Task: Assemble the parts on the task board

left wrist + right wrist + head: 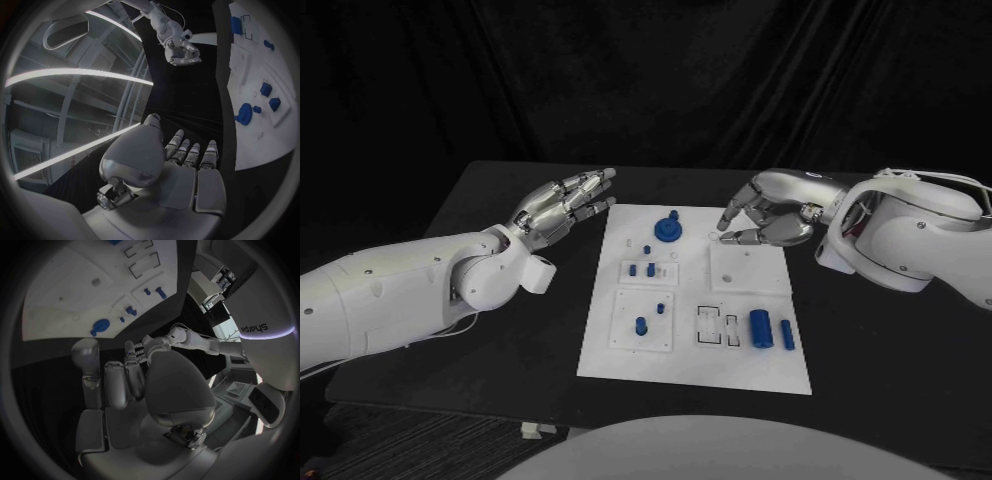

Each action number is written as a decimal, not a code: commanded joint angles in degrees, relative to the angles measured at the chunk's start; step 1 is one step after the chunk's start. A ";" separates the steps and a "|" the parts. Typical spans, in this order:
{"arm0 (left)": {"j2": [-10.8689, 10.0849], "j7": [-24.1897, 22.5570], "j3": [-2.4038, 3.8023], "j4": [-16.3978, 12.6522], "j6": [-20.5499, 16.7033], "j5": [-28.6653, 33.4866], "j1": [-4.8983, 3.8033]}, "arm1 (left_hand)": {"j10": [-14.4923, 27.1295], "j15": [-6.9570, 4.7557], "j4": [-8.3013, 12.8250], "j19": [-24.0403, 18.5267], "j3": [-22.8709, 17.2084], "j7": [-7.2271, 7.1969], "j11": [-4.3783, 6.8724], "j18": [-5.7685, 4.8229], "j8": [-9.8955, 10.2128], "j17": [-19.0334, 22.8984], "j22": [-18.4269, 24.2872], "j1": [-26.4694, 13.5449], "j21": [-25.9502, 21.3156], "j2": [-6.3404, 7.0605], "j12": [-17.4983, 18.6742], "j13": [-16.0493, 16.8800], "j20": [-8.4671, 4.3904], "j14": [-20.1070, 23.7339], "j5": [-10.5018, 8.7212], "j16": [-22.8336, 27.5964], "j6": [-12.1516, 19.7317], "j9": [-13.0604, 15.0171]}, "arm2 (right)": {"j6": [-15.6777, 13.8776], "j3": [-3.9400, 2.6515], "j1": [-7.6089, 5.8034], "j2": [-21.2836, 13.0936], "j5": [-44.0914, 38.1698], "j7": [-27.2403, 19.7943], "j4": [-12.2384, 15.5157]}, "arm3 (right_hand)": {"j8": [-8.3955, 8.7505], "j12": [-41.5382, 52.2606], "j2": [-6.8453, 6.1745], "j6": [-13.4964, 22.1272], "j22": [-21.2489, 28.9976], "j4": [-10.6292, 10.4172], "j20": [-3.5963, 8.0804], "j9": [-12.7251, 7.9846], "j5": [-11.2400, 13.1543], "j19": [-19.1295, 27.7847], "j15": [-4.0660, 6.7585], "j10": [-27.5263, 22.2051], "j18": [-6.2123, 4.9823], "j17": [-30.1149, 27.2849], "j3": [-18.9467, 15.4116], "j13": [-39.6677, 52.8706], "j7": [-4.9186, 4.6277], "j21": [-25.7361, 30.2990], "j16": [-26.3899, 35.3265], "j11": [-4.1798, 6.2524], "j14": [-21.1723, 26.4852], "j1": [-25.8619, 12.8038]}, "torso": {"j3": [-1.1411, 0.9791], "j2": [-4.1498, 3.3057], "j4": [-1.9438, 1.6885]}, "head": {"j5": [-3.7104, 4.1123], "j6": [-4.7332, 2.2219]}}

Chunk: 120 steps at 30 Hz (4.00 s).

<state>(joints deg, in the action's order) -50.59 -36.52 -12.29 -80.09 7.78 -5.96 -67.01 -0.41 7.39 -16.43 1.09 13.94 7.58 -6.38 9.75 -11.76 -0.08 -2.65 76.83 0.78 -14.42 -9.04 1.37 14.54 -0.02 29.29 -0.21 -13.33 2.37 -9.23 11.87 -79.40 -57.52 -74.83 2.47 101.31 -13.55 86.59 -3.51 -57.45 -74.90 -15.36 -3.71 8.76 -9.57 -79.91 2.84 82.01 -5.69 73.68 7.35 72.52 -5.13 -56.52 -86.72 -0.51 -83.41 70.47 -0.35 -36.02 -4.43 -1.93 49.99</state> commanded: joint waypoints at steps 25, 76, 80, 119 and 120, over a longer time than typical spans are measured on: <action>0.50 -1.03 0.04 0.27 1.65 -0.05 0.56 | -0.22 -0.01 -0.20 0.04 -0.50 0.40 -0.37 0.60 -0.70 0.08 0.05 0.66 0.18 -0.43 -0.46 0.05 0.78 0.02 -0.52 0.21 -1.32 0.19 | 28.61 0.04 2.97 -1.01 2.71 34.06 0.95 | -3.11 3.41 7.66 -16.36 -14.46 0.61 4.44 10.02 -3.31 -9.31 4.35 7.99 5.21 16.32 -9.87 17.48 5.05 -31.35 -3.28 3.85 -6.59 -20.97 | -0.03 -0.08 -0.04 | 2.00 0.01; 0.49 1.62 0.04 0.66 3.24 -0.05 1.98 | -0.79 0.55 -0.15 0.18 -1.35 0.96 -1.85 0.62 -0.51 0.08 -0.15 1.33 0.30 -1.49 -2.49 0.31 1.19 0.02 -0.39 0.21 -1.55 0.16 | 18.71 0.06 10.98 -1.24 2.71 33.37 2.48 | -0.72 3.41 3.44 -7.06 -11.75 0.79 2.48 21.03 2.47 -5.45 2.38 7.99 3.18 16.32 -12.57 17.48 3.02 -22.91 -3.28 2.43 -6.59 -15.33 | -0.05 -0.06 -0.01 | 1.79 0.01; 0.48 1.67 0.04 0.63 3.31 -0.05 2.00 | -0.84 0.60 -0.15 0.20 -1.37 1.00 -1.93 0.62 -0.48 0.07 -0.18 1.34 0.31 -1.49 -2.63 0.32 1.23 0.02 -0.41 0.20 -1.55 0.16 | 17.12 0.06 11.37 -0.74 2.74 32.81 2.21 | -2.83 3.41 3.35 -5.43 -11.71 4.31 2.72 24.64 -6.91 -5.44 2.61 7.99 3.15 16.32 -11.06 17.48 3.27 -22.68 -3.28 2.72 -6.59 -10.21 | -0.04 -0.05 -0.03 | 1.70 0.01; 0.52 2.16 0.04 0.98 4.33 -0.05 2.10 | -1.03 1.12 -0.09 0.35 -1.57 1.19 -2.37 0.61 -0.45 -0.12 -0.38 1.64 0.43 -1.50 -3.16 0.36 1.58 -0.12 -0.23 -0.30 -1.72 0.17 | 5.04 0.05 10.31 1.61 30.86 27.99 2.56 | -7.87 3.41 2.55 1.88 -10.98 12.18 2.93 33.47 -22.44 -4.85 2.71 7.99 2.61 14.69 5.20 17.48 3.14 -19.76 -2.48 2.66 -6.27 -13.57 | -0.03 -0.06 -0.01 | 0.94 0.01; 0.53 2.24 0.04 0.98 4.47 -0.05 2.10 | -1.03 1.20 -0.10 0.36 -1.59 1.21 -2.39 0.61 -0.46 -0.13 -0.38 1.66 0.44 -1.50 -3.17 0.35 1.60 -0.13 -0.22 -0.34 -1.75 0.18 | 4.95 0.06 10.78 2.05 29.48 28.06 2.05 | -7.77 3.41 2.52 2.06 -10.97 11.84 2.86 33.37 -21.50 -4.83 2.64 7.99 2.59 14.58 4.95 17.48 3.05 -19.71 -2.43 2.58 -6.24 -13.95 | -0.03 -0.06 -0.01 | 0.92 0.01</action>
<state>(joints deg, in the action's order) -50.08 -33.86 -12.30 -79.04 10.91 -5.96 -65.03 -1.57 8.21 -16.43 1.50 12.68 8.09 -8.34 9.75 -12.27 -0.13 -2.98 78.10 1.00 -15.70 -11.97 1.65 15.77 -0.04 29.06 -0.21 -14.65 2.49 -4.53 11.95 -69.02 -55.70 -43.62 29.10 103.78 -21.55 89.85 -0.90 -55.74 -74.91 -9.06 -0.52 42.18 -31.42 -83.95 6.01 84.14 -2.26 74.91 6.60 74.94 -2.14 -76.23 -89.35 2.46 -83.94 56.80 -0.38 -36.08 -4.47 -0.97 49.99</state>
